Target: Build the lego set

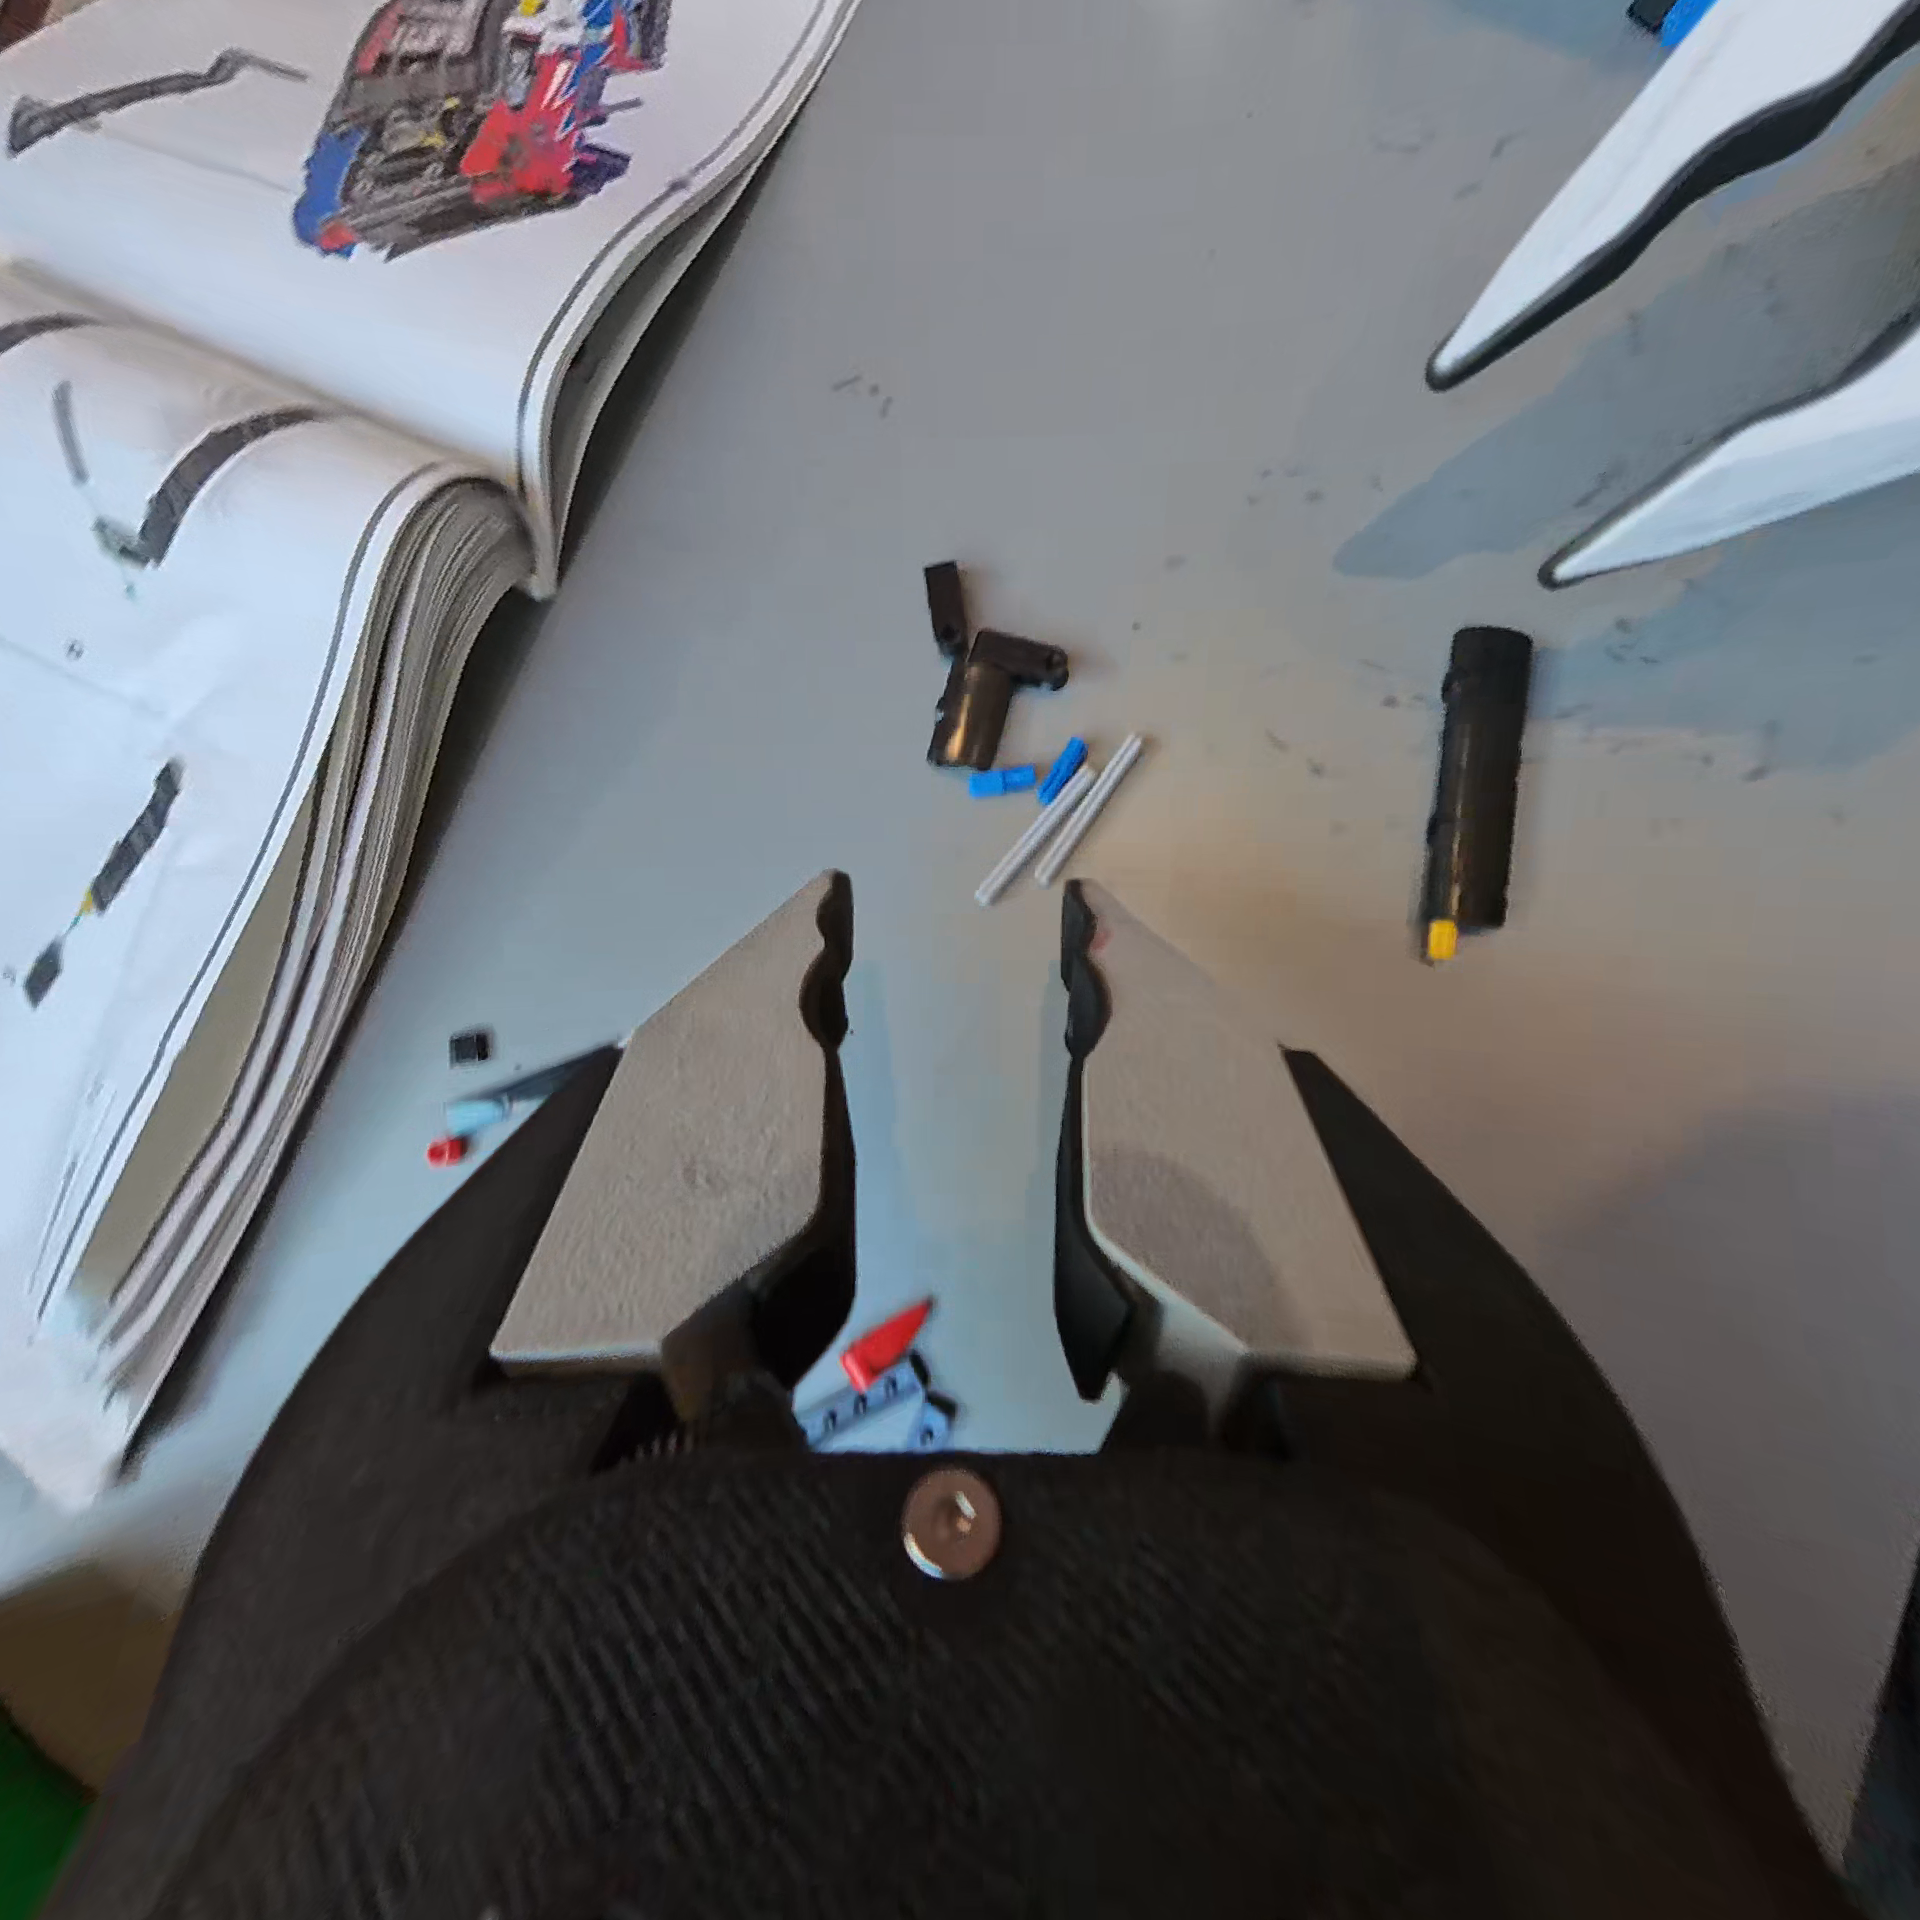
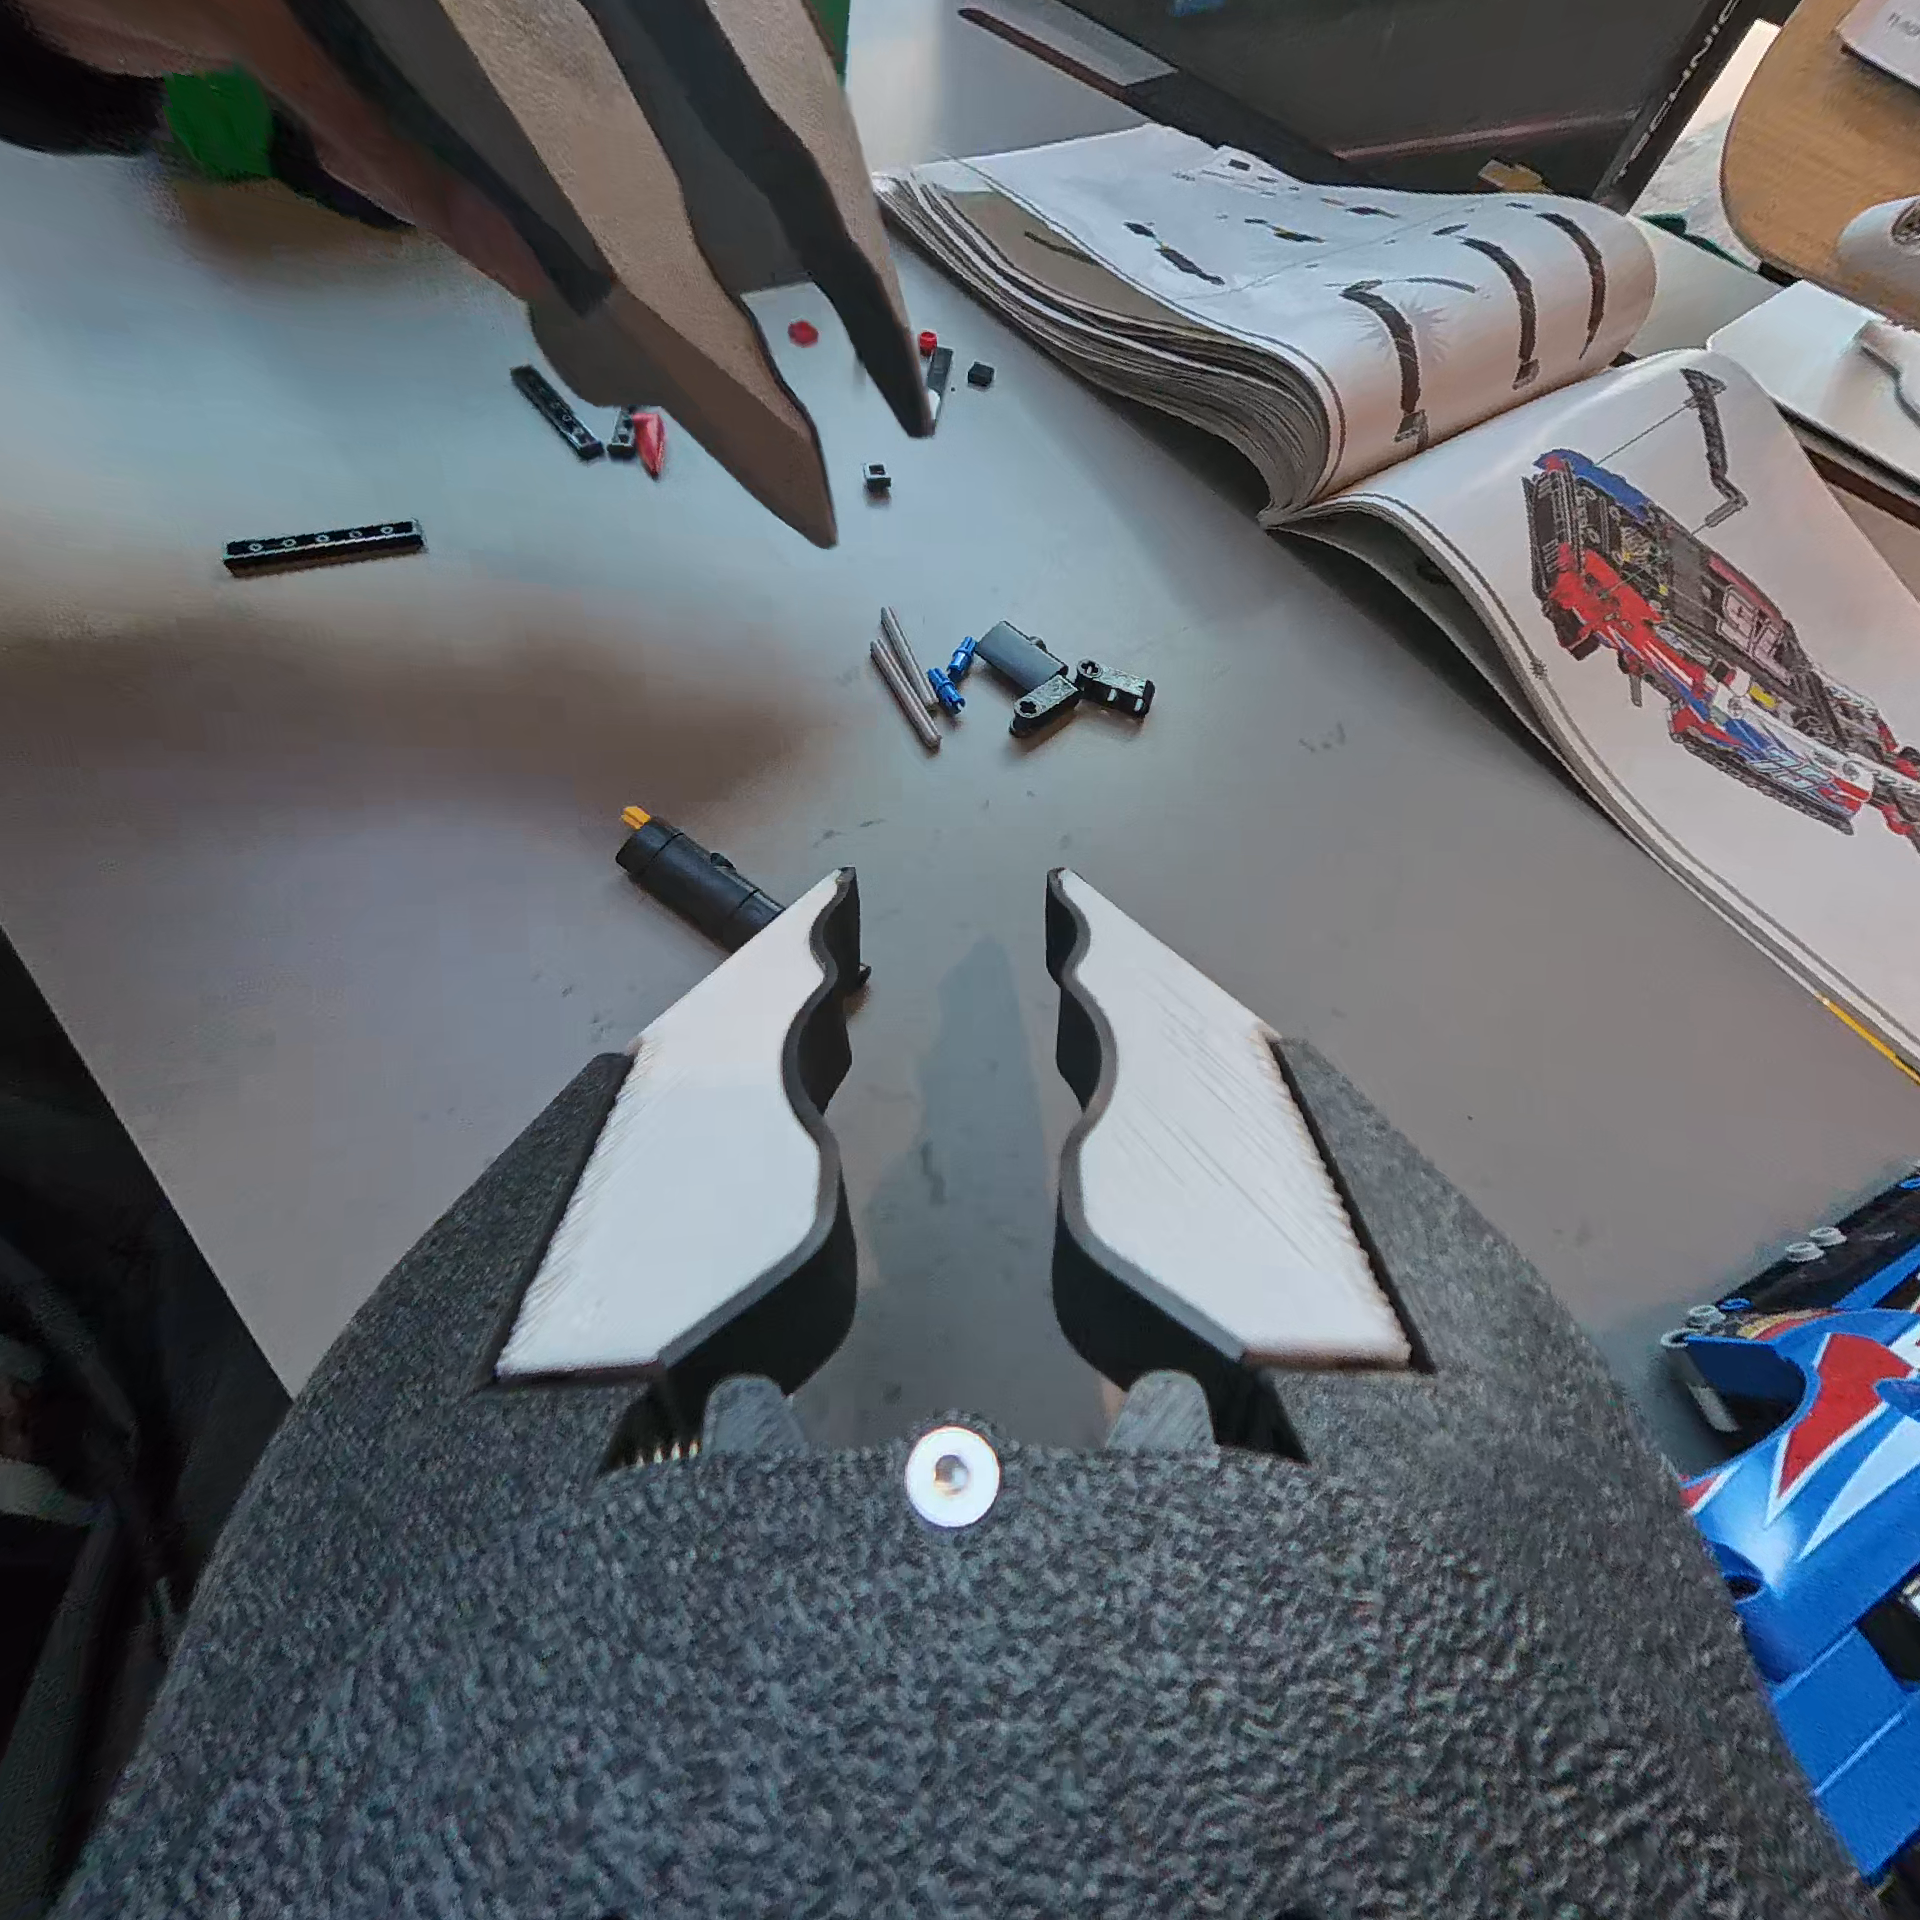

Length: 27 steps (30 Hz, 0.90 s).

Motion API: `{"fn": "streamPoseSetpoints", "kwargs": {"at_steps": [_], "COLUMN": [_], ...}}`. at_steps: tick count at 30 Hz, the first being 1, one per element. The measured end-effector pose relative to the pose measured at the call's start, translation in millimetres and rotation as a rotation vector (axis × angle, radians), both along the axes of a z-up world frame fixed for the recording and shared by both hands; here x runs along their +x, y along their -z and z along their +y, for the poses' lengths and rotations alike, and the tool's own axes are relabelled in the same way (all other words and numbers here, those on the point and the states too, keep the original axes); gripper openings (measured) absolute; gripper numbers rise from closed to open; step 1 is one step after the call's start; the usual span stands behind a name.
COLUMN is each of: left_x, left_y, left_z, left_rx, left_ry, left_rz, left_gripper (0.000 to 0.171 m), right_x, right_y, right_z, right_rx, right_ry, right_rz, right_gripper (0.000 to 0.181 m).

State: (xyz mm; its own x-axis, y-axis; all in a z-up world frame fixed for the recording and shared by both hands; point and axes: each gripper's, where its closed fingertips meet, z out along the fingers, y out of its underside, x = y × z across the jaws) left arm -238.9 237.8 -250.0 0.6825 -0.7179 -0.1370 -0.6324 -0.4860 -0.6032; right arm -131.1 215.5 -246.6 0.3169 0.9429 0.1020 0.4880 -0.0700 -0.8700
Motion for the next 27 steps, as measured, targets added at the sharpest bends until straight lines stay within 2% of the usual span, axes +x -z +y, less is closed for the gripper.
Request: {"fn": "streamPoseSetpoints", "kwargs": {"at_steps": [7,10,13,16,19,23,27], "left_x": [36.2,34.2,37.4,35.9,28.8,20.1,12.4], "left_y": [20.0,33.9,35.9,35.6,32.9,14.3,-4.2], "left_z": [32.8,36.9,36.7,36.3,36.7,31.9,4.4], "left_rx": [-0.062,-0.096,-0.115,-0.102,-0.074,-0.014,0.042], "left_ry": [0.083,0.096,0.091,0.086,0.064,0.028,0.03], "left_rz": [0.05,0.113,0.071,0.066,0.084,0.056,0.054], "left_gripper": [0.033,0.027,0.012,0.012,0.012,0.012,0.012], "right_x": [0.4,1.2,1.1,0.8,0.5,0.4,-0.3], "right_y": [-4.1,-7.5,-8.2,-7.6,-7.2,-6.6,-5.1], "right_z": [3.6,3.2,2.6,2.2,2.1,2.3,1.4], "right_rx": [-0.016,-0.018,-0.022,-0.02,-0.01,0.009,0.029], "right_ry": [-0.007,-0.009,-0.014,-0.016,-0.014,-0.007,-0.007], "right_rz": [0.033,0.057,0.063,0.059,0.053,0.043,0.027], "right_gripper": [0.034,0.034,0.034,0.034,0.034,0.033,0.033]}}
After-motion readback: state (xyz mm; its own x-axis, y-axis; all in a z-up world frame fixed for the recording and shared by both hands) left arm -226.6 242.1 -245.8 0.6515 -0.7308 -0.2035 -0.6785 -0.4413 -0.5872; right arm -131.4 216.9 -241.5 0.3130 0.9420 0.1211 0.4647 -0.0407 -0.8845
